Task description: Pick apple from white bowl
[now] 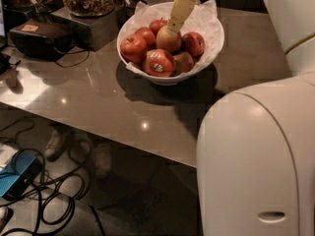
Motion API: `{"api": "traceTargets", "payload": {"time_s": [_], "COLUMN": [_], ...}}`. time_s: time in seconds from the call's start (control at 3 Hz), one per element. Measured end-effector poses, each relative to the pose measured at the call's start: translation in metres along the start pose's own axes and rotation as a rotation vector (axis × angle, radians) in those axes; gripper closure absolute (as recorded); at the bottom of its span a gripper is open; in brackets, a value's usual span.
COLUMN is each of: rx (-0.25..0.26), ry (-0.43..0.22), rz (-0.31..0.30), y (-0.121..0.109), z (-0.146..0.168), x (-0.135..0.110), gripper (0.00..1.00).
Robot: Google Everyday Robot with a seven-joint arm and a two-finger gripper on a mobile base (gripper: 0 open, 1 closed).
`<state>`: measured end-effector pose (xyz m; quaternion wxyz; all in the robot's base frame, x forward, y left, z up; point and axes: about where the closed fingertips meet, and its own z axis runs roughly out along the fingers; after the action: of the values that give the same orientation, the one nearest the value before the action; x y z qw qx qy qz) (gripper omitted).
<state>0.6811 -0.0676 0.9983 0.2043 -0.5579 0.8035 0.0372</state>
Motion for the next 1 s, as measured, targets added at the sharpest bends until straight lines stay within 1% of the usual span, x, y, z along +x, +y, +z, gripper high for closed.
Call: {"api": "traceTargets", "payload": {"time_s": [0.67,1.0], "rx": [-0.014,-0.012], "ry": [0.021,0.030], "rz": [-0.008,-0.009], "y": [0.000,-0.003], "z": [0.013,0.018], "x": [-0.003,-0.003], "gripper": [0.31,0.31]}}
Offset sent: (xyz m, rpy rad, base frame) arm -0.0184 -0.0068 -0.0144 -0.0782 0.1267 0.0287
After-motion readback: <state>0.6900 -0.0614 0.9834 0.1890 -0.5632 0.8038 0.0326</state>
